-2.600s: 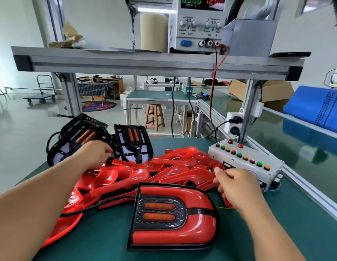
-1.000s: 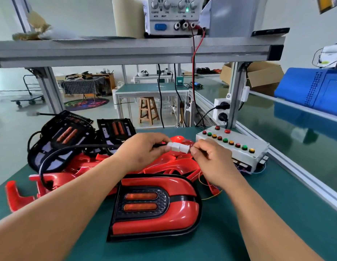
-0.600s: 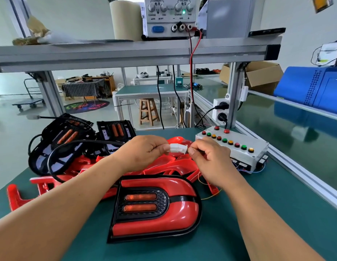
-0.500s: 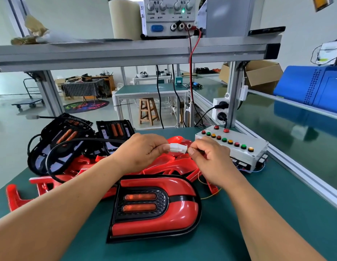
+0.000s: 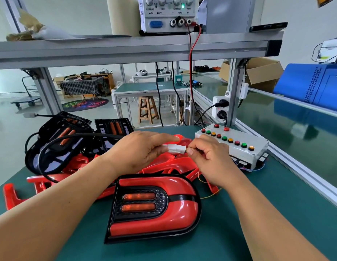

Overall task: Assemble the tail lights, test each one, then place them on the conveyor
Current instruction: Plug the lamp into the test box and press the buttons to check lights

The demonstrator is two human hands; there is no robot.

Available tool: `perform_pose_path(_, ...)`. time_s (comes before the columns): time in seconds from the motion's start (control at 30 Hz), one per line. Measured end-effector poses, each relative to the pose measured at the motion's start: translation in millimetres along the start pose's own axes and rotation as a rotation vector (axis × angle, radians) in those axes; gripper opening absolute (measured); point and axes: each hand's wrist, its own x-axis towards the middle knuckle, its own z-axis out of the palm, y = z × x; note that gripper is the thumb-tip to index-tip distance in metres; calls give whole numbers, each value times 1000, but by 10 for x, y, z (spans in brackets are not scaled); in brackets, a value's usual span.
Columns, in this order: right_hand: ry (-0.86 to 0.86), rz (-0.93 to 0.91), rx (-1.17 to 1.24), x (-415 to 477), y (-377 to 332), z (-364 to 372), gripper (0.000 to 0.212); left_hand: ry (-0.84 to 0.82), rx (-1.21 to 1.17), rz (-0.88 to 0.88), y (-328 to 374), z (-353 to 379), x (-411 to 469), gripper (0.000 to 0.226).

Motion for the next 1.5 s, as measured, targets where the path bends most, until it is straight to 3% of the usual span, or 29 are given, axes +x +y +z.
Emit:
perform_pose_path(0.1, 29, 22, 38, 1, -9, 22, 23, 67, -82, 15, 34, 48, -8, 41)
perform_pose_path(0.3, 61, 62, 167, -5, -22, 5, 32, 349, -49, 213, 36, 64, 3, 32)
perform_pose_path(0.4, 83, 78, 203, -6, -14, -7, 33, 387, -92, 175, 62, 69, 7, 28)
perform_pose_path(0.5, 119, 84, 227, -4, -18, -7, 34, 308, -237, -84, 65, 45, 49, 12)
perform_pose_path(0.63, 155, 57, 210, -8, -30, 14, 32, 143, -295, -250, 84, 34, 132, 35)
perform_pose_path(0.77, 173, 25, 151, -9, -14, 38, 21, 92, -356, -283, 103, 58, 144, 40)
perform_pose_path(0.9, 167, -10, 40, 1, 11, 64, 22, 94, -376, -314, 94, 64, 148, 41)
perform_pose_path(1.1, 126, -30, -88, 5, 17, 94, 12, 29, -303, -314, 103, 53, 180, 42)
perform_pose_path(1.5, 142, -15, -14, 18, -4, 195, 15, -4, -259, -329, 145, 47, 225, 41)
